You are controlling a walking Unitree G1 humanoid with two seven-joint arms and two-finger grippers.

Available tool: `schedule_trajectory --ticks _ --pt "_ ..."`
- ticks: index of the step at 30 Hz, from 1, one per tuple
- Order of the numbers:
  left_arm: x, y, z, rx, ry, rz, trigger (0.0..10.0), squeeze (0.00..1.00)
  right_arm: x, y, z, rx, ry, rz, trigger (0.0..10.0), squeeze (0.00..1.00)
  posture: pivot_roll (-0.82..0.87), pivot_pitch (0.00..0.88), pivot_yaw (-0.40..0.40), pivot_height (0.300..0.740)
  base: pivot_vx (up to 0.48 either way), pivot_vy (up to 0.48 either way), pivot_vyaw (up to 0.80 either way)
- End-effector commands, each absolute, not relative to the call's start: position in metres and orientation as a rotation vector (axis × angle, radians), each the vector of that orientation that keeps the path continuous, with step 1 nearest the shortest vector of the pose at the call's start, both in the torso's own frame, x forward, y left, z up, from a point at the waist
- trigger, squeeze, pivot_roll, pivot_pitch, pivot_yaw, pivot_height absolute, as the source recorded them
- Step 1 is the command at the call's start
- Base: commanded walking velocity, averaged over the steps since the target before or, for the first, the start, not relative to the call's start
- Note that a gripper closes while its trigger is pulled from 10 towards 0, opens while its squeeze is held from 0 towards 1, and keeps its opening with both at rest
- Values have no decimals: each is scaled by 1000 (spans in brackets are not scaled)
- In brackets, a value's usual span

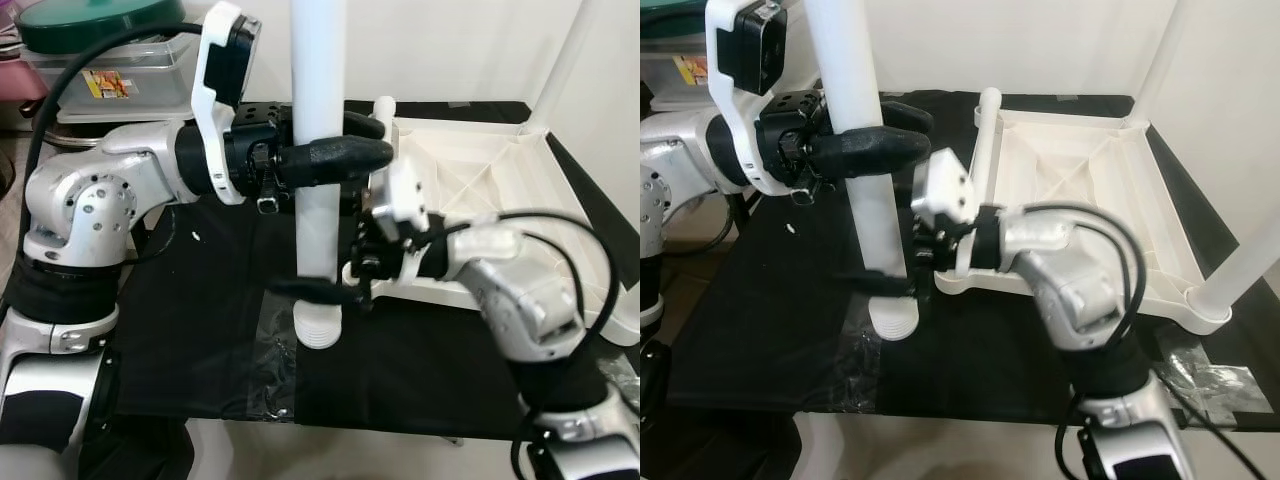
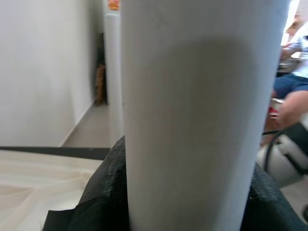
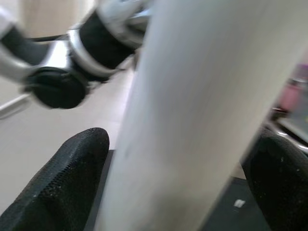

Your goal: Building children table

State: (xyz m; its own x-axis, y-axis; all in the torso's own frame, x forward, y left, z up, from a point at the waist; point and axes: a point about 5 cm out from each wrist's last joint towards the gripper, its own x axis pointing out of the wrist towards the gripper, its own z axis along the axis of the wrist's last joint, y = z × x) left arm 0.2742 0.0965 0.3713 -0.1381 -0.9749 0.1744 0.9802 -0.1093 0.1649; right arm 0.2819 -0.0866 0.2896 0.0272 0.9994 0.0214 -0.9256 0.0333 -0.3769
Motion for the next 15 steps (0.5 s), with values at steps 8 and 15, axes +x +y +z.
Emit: schedule_trajectory --ticks 8,15 --pt "274 86 379 -38 -289 -1748 0 0 282 -73 276 -231 -278 1597 8941 0 0 51 22 740 0 0 0" --pt "273 75 384 -35 -286 -1777 0 0 277 -70 268 -163 -266 1644 0 0 -4 54 28 740 0 0 0"
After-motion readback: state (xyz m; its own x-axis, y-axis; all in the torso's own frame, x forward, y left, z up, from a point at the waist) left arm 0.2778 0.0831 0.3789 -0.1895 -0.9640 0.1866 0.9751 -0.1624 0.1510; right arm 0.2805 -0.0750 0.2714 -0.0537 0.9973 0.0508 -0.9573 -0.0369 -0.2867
